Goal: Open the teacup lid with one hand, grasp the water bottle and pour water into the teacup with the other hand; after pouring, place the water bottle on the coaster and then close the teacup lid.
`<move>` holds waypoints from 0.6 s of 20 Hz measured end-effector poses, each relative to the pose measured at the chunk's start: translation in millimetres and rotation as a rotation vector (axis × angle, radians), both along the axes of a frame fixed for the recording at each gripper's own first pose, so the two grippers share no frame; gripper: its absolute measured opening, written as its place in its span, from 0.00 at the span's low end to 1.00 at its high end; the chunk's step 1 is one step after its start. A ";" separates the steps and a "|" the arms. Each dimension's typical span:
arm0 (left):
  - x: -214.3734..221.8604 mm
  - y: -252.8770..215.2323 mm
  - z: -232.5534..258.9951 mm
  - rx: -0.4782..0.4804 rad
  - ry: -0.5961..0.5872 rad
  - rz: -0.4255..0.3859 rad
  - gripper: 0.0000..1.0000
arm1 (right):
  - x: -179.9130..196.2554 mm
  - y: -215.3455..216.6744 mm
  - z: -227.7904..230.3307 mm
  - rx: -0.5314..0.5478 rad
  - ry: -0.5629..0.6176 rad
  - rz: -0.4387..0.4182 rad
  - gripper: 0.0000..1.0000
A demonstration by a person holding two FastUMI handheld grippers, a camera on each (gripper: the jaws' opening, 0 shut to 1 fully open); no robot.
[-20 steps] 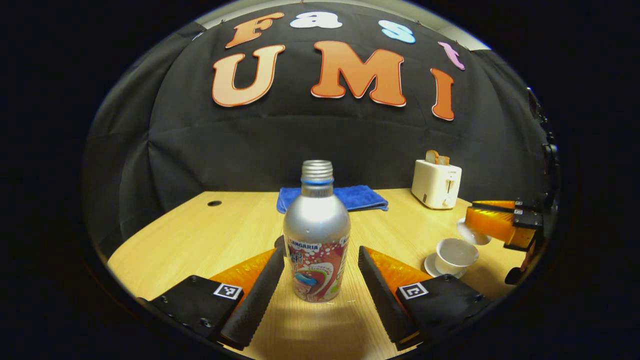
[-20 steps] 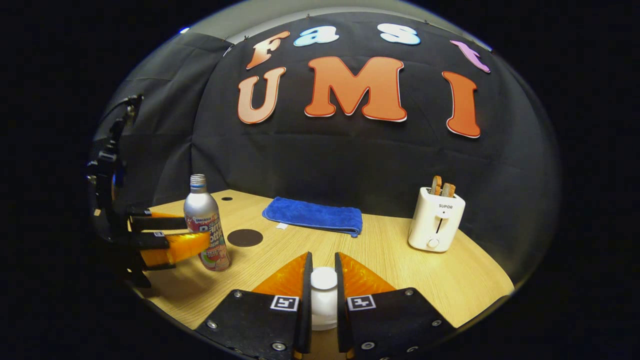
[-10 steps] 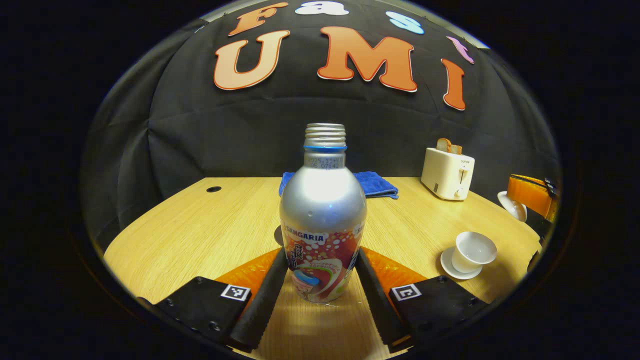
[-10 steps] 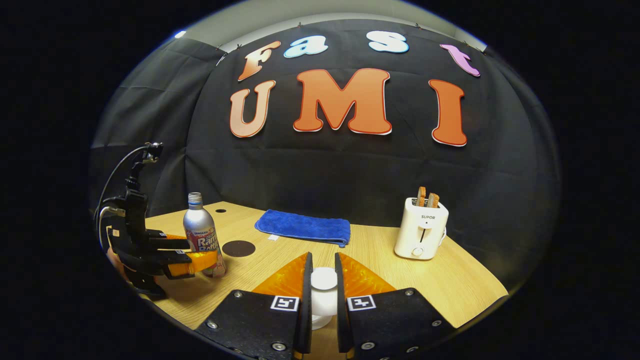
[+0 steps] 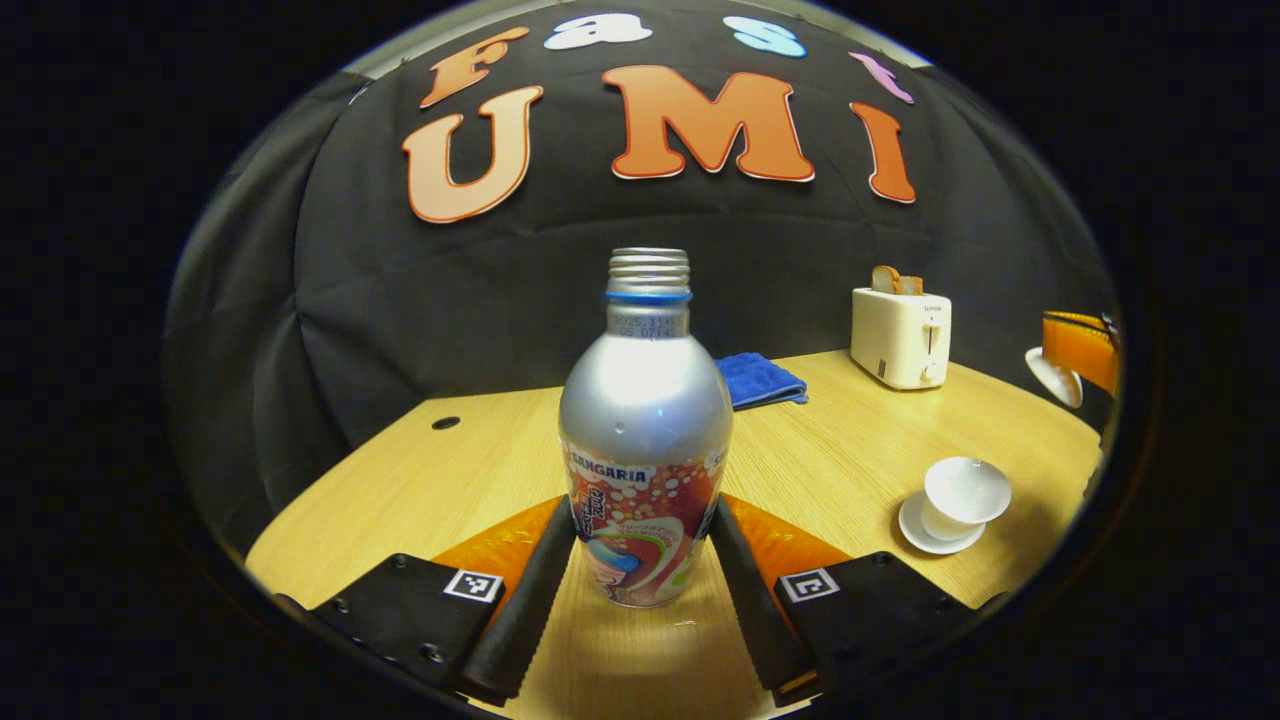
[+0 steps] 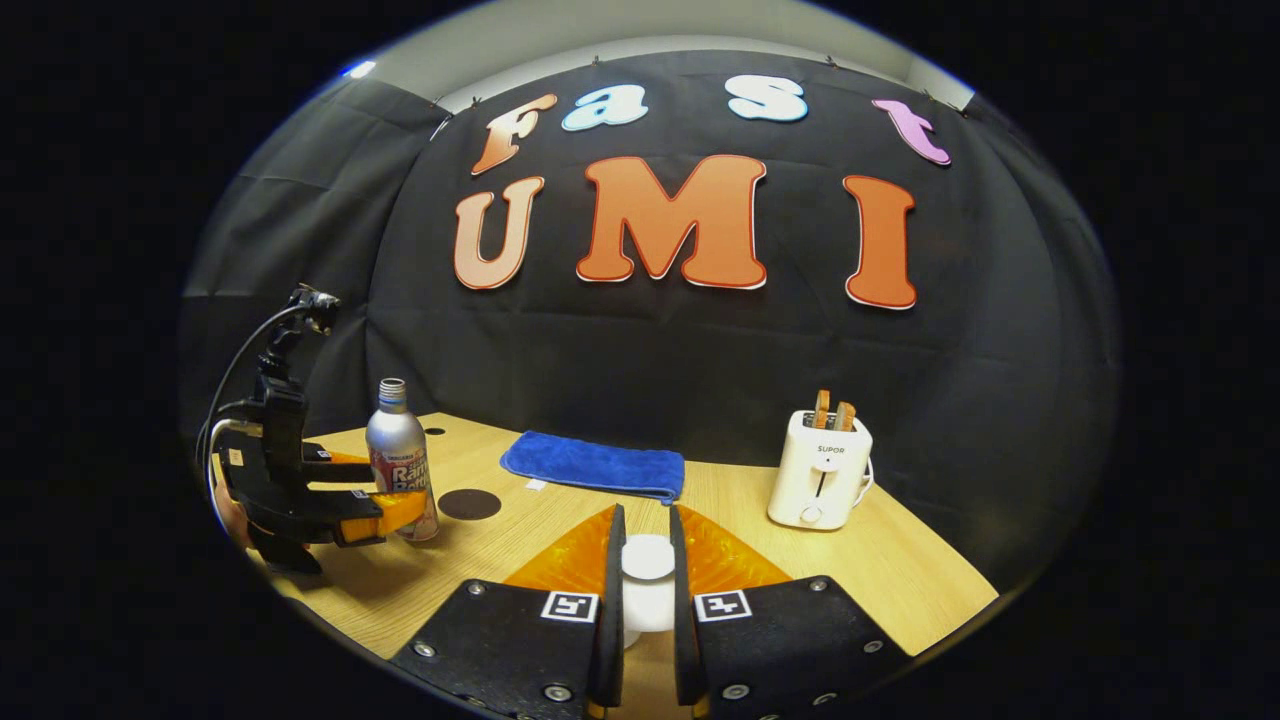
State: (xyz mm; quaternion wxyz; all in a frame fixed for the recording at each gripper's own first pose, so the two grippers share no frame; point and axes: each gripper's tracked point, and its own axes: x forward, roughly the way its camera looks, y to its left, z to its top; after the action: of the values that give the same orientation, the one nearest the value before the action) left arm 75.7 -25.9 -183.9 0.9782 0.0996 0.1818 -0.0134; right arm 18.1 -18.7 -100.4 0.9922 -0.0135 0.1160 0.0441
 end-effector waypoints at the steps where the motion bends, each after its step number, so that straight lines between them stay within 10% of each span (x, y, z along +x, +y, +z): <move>1: 0.0 1.4 1.6 0.030 -0.002 -0.007 0.85 | -0.5 -2.8 0.6 0.001 -0.002 -0.006 0.21; 12: -4.4 -7.9 1.0 0.441 0.003 -0.139 0.85 | -16.5 -41.3 -1.8 0.035 -0.001 -0.072 0.21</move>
State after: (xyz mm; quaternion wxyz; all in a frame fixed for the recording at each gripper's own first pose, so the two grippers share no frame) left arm 71.3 -33.8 -182.8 0.9291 0.3234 0.1745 -0.0406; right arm 1.6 -60.0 -102.1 0.9933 0.0081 0.1148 0.0104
